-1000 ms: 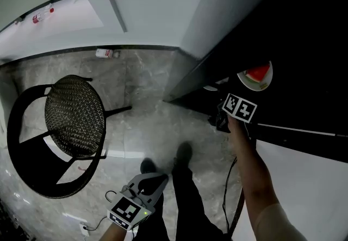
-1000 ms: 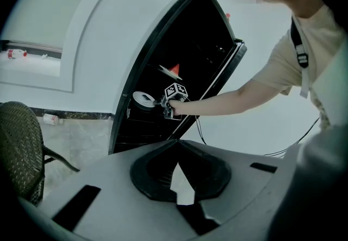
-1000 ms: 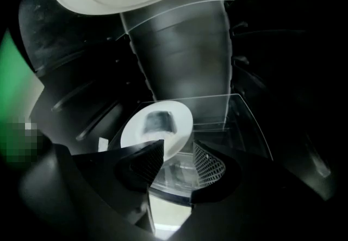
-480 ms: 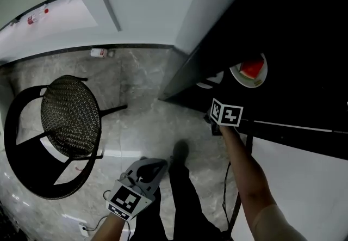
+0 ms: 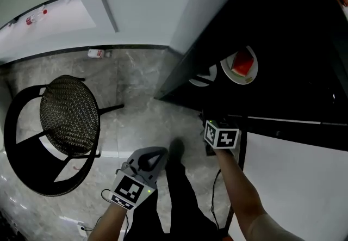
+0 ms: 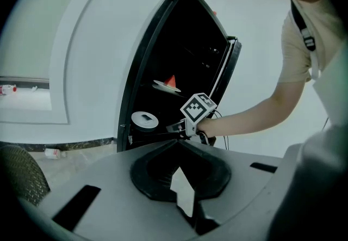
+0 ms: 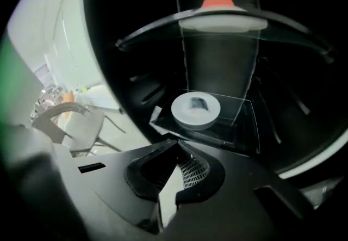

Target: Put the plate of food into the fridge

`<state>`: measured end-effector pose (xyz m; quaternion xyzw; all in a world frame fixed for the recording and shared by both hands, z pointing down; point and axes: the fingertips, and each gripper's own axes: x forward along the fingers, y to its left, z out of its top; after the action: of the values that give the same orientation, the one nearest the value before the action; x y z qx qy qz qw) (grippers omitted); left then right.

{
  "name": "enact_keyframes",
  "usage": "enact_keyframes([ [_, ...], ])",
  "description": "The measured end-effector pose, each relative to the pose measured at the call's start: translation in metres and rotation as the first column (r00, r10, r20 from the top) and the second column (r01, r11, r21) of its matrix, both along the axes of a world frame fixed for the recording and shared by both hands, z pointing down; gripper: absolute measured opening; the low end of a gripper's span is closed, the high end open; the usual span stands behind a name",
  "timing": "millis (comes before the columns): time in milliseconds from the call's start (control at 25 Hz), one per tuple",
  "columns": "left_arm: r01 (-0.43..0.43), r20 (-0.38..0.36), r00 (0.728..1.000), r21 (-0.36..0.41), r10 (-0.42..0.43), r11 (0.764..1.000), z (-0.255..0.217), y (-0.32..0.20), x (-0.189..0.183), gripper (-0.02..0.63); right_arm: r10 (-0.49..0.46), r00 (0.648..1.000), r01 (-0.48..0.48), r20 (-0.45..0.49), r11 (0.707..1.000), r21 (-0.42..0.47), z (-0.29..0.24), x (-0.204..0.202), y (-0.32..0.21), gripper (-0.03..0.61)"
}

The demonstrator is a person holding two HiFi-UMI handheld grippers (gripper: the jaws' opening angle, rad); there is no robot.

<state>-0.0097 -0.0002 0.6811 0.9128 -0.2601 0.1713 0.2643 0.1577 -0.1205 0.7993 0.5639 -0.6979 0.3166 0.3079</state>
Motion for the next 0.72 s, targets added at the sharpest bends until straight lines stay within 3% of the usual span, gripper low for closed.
enact_keyframes([
  [280,0.047,-0.026,0.999,0.064,-0.046,0.997,-0.030,-0.015,-0.009,0.009,-0.052,0.997,0.051,0.060,0.999,0.011,-0.054,-0.033,0.038,0.021],
  [720,0.106,-0.099,0.990,0.049,-0.101,0.993,-0.100,-0.006,-0.046,0.009,-0.109,0.976,0.103,0.186,0.994,0.042,-0.160,-0.095,0.077,0.021],
])
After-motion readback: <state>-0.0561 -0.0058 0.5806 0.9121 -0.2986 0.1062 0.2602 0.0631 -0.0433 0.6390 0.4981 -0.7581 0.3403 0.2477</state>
